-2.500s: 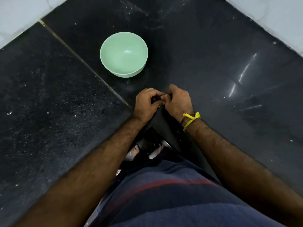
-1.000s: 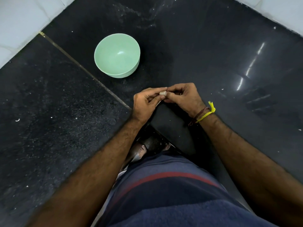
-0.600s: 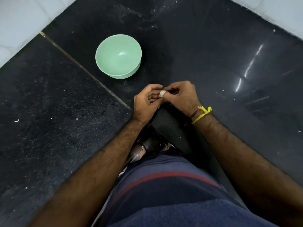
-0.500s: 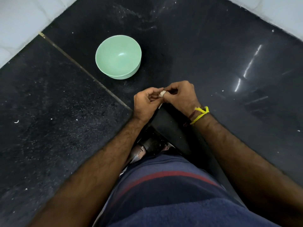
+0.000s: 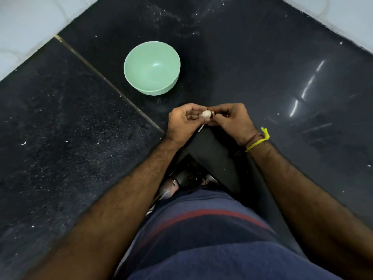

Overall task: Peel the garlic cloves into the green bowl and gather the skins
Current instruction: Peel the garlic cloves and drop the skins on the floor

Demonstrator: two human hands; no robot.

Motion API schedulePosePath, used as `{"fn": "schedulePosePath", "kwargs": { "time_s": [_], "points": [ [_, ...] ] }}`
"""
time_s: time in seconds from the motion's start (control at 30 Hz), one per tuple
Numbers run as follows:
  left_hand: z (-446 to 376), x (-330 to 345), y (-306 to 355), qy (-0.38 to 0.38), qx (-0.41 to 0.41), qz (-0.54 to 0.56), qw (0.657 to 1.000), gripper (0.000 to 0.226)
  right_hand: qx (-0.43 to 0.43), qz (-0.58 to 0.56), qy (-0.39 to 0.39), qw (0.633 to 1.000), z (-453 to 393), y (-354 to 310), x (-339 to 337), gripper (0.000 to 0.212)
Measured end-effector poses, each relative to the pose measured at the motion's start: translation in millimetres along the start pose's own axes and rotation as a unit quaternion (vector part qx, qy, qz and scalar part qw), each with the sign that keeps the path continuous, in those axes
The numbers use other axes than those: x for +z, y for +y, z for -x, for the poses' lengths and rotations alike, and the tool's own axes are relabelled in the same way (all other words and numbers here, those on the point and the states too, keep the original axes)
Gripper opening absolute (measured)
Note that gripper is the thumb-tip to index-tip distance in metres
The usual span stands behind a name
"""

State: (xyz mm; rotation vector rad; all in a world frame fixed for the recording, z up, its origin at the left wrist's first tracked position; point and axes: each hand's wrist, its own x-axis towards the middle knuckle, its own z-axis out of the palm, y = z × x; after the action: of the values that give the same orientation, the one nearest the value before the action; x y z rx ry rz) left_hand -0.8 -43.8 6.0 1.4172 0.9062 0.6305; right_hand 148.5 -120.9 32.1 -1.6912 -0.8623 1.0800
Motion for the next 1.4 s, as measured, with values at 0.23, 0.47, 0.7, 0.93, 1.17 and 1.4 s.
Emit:
{"fn": "schedulePosePath", "kwargs": {
  "time_s": [0.23,0.47,0.7,0.93,1.17,1.4],
  "points": [
    [-5,-1,-3,-0.015,0.004,-0.046,0.999,0.042,0.031,-0.093,0.007,0.995,-1,1,-2,0.015],
    [1,5,2,0.017,-0.010,-0.014,1.000,0.029,-0.014,0.115,0.185,0.976,-8,5,-7,0.007],
    [-3,17,9,0.034,-0.007,0.006,0.999,0.027,-0.017,0.219,0.181,0.959,-15,-4,-17,0.021],
    [-2,18,8,0.027,-0.013,0.026,0.999,0.026,-0.021,0.200,0.258,0.945,-8,-9,-25,0.024],
    [9,19,4,-0.005,-0.007,0.063,0.998,0.032,0.004,0.060,0.122,0.991,6,-4,-5,0.014],
    [11,16,-1,-0.012,-0.012,0.051,0.999,0.029,0.025,-0.040,0.042,0.998,11,-3,-8,0.014]
  ]
}}
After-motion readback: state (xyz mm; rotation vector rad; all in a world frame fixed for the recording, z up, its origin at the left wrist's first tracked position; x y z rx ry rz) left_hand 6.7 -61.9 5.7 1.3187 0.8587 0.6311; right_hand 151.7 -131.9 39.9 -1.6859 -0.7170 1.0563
